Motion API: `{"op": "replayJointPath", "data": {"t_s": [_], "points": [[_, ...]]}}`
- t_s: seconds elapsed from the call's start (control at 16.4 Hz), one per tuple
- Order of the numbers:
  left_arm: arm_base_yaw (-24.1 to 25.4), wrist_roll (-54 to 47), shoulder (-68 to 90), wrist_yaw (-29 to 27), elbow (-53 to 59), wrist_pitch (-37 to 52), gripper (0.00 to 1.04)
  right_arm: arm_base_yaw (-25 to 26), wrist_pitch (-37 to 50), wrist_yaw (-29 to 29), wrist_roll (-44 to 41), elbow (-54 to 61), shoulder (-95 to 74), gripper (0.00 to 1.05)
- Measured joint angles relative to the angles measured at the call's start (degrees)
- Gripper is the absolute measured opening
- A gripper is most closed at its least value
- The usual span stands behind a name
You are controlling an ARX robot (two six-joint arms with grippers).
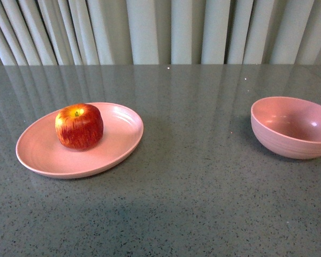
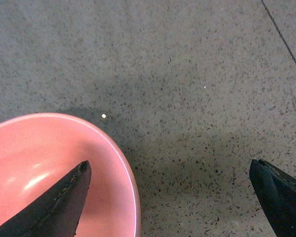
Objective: Move apple from plate to bowl
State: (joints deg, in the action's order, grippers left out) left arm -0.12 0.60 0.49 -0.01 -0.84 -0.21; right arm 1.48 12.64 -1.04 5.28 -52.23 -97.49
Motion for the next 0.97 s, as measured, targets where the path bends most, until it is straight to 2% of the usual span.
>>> {"op": "replayJointPath", "data": {"t_s": [0.36, 0.43, 0.97], "points": [[0.00, 0.00, 0.00, 0.02, 0.00, 0.00, 0.98, -1.11, -0.22, -1.46, 0.37, -0.33, -4.81, 0.98], [0.00, 0.00, 0.00, 0.00, 0.00, 0.00, 0.98, -1.11, -0.24, -1.46, 0.85, -0.33, -4.92, 0.94], [0.00, 0.00, 0.00, 0.00, 0.00, 0.00, 0.98, -1.97, -1.36, 0.31, 2.29, -0.31, -3.32, 0.05]]}}
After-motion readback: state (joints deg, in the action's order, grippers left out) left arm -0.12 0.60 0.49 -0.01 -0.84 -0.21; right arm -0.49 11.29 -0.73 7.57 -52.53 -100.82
